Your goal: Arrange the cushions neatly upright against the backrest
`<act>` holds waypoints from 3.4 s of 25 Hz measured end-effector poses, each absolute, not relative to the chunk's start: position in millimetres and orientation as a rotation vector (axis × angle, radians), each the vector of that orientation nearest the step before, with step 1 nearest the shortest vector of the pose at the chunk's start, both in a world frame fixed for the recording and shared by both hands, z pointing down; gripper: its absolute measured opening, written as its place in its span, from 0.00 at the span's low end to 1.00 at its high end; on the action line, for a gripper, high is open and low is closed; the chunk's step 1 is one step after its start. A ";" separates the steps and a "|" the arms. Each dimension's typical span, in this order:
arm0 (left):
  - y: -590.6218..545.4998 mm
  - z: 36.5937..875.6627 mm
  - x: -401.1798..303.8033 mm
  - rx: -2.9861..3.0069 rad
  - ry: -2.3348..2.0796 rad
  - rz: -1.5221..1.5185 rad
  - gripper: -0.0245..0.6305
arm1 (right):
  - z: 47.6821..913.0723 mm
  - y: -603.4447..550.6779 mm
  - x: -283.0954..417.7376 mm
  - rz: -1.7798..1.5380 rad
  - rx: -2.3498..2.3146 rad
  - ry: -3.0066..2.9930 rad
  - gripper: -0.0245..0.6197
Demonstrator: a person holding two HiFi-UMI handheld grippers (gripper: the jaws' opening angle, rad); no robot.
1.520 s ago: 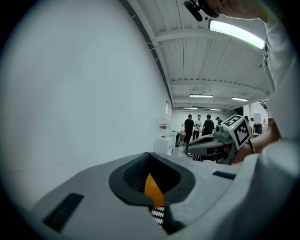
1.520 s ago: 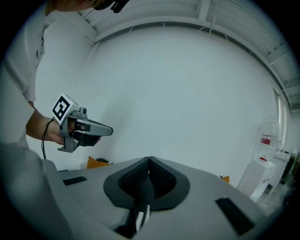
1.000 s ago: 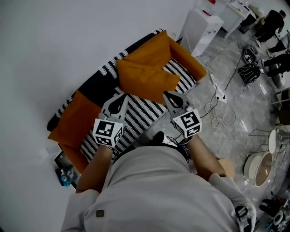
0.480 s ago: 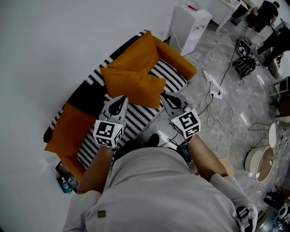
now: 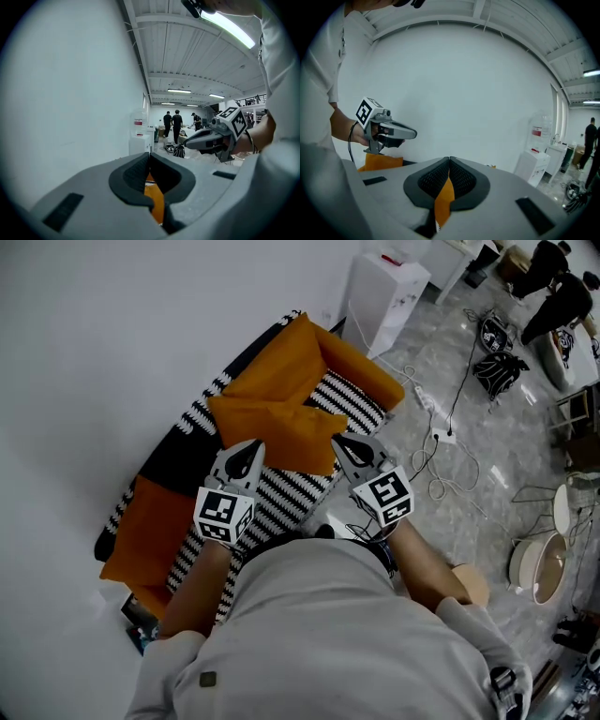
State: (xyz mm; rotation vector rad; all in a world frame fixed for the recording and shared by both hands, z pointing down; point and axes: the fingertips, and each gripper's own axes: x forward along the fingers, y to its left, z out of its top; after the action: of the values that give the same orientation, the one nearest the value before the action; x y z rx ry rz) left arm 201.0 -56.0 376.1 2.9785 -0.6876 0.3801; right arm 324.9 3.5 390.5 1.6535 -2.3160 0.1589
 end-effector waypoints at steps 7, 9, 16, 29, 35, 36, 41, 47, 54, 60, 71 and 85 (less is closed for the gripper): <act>-90.9 373.7 191.9 2.996 -0.626 0.357 0.05 | 386.0 -27.6 311.0 0.170 1.739 -2.273 0.08; -95.9 374.1 191.9 2.998 -0.610 0.359 0.05 | 385.6 -32.6 309.2 0.181 1.747 -2.267 0.08; -117.4 384.2 199.6 3.018 -0.535 0.379 0.05 | 396.6 -55.5 312.2 0.209 1.732 -2.253 0.08; -177.8 451.0 240.3 3.085 -0.326 0.756 0.06 | 449.6 -119.0 353.1 0.308 1.590 -2.264 0.08; -220.4 505.5 257.5 3.030 -0.247 0.986 0.19 | 486.4 -154.7 365.4 0.366 1.455 -2.275 0.09; -227.5 516.1 259.1 3.017 -0.228 1.030 0.21 | 493.4 -160.4 366.9 0.377 1.427 -2.274 0.10; -260.5 562.7 267.4 2.963 -0.078 1.256 0.25 | 525.5 -191.9 375.3 0.425 1.309 -2.271 0.29; -288.5 634.9 265.0 2.812 0.172 1.546 0.32 | 592.5 -212.7 378.4 0.520 1.105 -2.212 0.41; -306.5 702.9 267.1 2.665 0.411 1.787 0.38 | 655.6 -228.8 381.0 0.669 0.916 -2.153 0.43; -311.9 768.4 258.9 2.513 0.652 2.053 0.42 | 733.8 -217.3 385.5 0.737 0.710 -2.028 0.45; -306.0 837.8 241.3 2.257 0.849 2.273 0.42 | 813.5 -186.1 387.8 0.809 0.529 -1.882 0.46; -291.6 825.8 218.4 2.328 0.701 2.144 0.13 | 811.1 -167.3 364.7 0.706 0.485 -1.847 0.16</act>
State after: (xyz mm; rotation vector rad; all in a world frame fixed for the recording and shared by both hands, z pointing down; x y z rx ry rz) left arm 218.4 -291.6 825.8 2.3283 0.7009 2.1441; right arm 364.7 -167.3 811.1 0.4855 -1.8470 0.7059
